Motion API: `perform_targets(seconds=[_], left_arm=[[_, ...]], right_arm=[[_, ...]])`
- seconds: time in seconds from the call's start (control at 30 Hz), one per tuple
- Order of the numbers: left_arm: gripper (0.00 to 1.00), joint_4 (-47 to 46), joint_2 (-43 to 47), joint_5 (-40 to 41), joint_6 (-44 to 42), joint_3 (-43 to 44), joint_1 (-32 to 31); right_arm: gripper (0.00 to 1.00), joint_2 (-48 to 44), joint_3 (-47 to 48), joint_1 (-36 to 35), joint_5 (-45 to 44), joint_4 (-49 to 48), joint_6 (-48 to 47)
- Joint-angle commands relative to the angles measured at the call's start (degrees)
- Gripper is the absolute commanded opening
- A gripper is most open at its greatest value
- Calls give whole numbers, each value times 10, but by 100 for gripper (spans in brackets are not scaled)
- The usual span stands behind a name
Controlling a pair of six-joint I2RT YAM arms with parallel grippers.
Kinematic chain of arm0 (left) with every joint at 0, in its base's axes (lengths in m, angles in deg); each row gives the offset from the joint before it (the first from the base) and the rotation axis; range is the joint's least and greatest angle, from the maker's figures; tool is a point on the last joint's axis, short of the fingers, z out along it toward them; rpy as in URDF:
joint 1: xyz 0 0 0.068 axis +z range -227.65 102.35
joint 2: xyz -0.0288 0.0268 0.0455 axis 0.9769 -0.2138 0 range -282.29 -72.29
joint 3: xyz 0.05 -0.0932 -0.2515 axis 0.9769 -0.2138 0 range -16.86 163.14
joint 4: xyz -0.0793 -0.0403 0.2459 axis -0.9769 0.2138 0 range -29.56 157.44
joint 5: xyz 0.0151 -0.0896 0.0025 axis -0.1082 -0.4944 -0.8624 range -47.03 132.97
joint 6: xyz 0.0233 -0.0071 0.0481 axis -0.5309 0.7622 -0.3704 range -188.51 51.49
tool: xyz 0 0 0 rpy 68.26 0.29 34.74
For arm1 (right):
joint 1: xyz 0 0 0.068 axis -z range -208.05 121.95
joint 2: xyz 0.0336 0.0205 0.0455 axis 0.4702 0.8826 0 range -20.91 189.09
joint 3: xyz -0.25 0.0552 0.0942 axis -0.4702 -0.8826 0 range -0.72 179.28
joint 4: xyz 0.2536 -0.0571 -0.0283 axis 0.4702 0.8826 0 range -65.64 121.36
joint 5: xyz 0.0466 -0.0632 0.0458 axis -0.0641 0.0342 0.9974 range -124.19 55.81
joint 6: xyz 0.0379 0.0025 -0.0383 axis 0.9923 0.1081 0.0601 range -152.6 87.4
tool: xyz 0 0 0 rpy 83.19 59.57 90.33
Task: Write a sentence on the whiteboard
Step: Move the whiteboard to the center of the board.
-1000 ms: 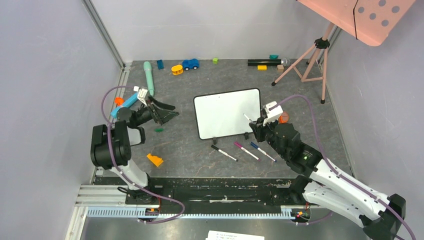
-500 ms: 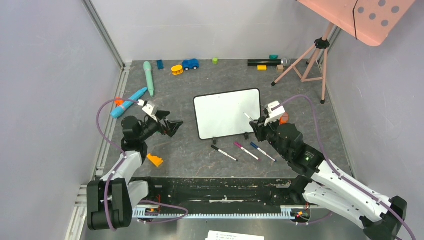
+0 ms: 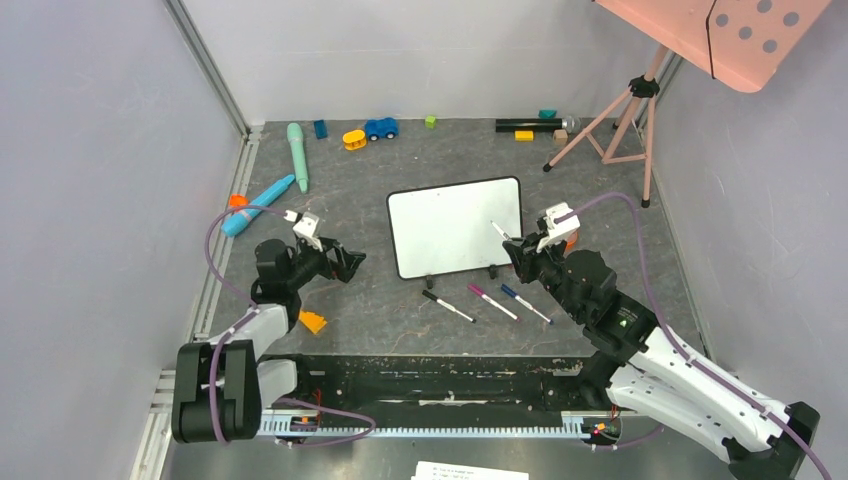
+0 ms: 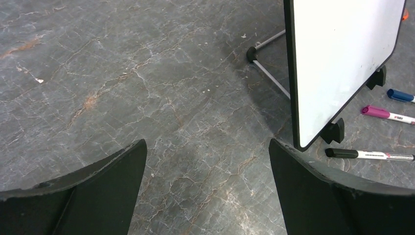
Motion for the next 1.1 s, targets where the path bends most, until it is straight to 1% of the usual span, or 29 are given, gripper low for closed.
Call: perform_targets(seconds=[0.0,0.07,0.1,0.13,0.2,0.27,0.3,0.33,0.43,0.5,0.53,0.6,0.67,0.7,0.77,0.83,0.87,0.9,0.97,1.0,1.03,1.07], left_arm=[[100,-8,37,34,-42,-11,-17],[100,4,58,77,-46,-20,-32],[100,29,64,95,-53,-12,-58],[100,49,60,106,-55,-6,-68],[100,84,31,97,-76,24,-84],[100,128,2,92,-79,53,-87],[100,133,-1,100,-76,56,-87],[100,124,13,121,-65,45,-87],[100,29,108,207,-32,-35,-87],[100,-46,179,236,-25,-90,-87],[100,-66,202,238,-27,-106,-88],[100,-61,248,247,-28,-117,-93],[100,-55,273,248,-31,-114,-101],[100,-55,281,261,-18,-110,-108],[100,-39,293,285,47,-90,-121],[100,-20,295,253,92,-69,-127],[100,-17,294,257,141,-62,-127],[100,-25,292,258,210,-57,-127],[100,-76,292,203,240,-68,-127],[100,-124,295,199,260,-86,-127],[100,-166,302,214,293,-109,-127],[100,-206,312,255,336,-137,-127]], right_arm=[[0,-8,0,2,-1,-17,3],[0,-9,0,1,-2,-18,2],[0,-9,0,1,-2,-18,2],[0,-9,1,1,-2,-18,1],[0,-6,4,1,1,-15,-1],[0,-6,9,1,2,-10,-1],[0,-7,10,1,2,-8,-2],[0,-8,11,1,0,-7,-2],[0,-13,9,1,-6,-5,-2],[0,-12,9,1,-8,-5,-2],[0,-10,10,1,-7,-5,-2],[0,-5,12,1,-8,-2,-3],[0,-1,15,1,-9,0,-3],[0,-1,16,1,-10,0,-3],[0,-1,17,1,-14,0,-5],[0,-1,18,1,-20,1,-7],[0,-1,19,1,-22,2,-8],[0,-2,20,1,-24,4,-8],[0,-5,21,1,-25,7,-8],[0,-6,21,1,-26,8,-8],[0,-9,22,1,-28,10,-7],[0,-12,21,1,-28,10,-6]])
